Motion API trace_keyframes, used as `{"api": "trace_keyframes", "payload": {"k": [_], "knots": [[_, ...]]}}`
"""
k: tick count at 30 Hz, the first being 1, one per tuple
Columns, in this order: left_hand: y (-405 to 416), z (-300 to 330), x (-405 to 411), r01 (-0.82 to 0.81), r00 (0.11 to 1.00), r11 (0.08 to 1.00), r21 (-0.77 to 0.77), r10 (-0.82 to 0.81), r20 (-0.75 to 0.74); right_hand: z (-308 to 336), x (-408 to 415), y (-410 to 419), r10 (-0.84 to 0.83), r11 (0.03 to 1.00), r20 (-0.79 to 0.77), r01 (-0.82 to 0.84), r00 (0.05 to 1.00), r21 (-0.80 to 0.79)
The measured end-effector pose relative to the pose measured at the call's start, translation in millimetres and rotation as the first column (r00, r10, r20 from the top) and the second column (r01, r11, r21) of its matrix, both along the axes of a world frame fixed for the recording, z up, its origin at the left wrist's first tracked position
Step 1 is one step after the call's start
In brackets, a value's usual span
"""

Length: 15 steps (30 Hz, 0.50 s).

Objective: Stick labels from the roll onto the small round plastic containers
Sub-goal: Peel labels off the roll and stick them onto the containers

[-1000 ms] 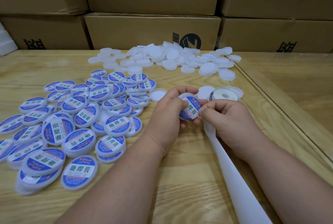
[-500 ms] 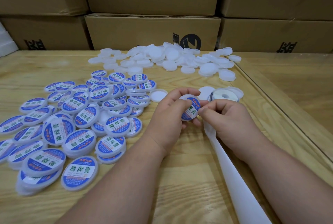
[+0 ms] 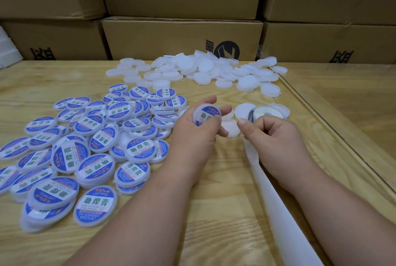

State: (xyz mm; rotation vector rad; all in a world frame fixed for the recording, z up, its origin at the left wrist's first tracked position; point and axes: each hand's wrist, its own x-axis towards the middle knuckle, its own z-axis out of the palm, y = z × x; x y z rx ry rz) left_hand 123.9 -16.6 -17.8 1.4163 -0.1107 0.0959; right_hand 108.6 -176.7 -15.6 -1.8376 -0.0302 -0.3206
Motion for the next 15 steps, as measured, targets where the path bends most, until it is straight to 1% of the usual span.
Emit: {"api": "trace_keyframes", "payload": {"k": [2,4,7,10,15], "knots": [[1,1,1,-0.041,0.999,0.998,-0.055,0.039,-0.028,0,0,-1,-0.02,1.0,0.012,0.021,1.0,-0.011],[2,4,1,-0.078,0.995,0.985,-0.154,0.068,-0.073,-1,1,-3,-0.025,0.999,0.018,0.025,1.0,-0.036],[3,9,3,-0.123,0.984,0.942,-0.312,0.074,-0.164,-2,2,-4,-0.024,0.999,0.034,0.026,0.999,-0.043],[4,11,4,-0.185,0.966,0.917,-0.353,0.103,-0.239,-2,3,-3,-0.029,0.999,0.037,0.03,0.999,-0.027],[3,10,7,-0.278,0.948,0.861,-0.425,0.175,-0.266,-4,3,-5,-0.032,0.998,0.011,0.032,0.999,-0.053]]}}
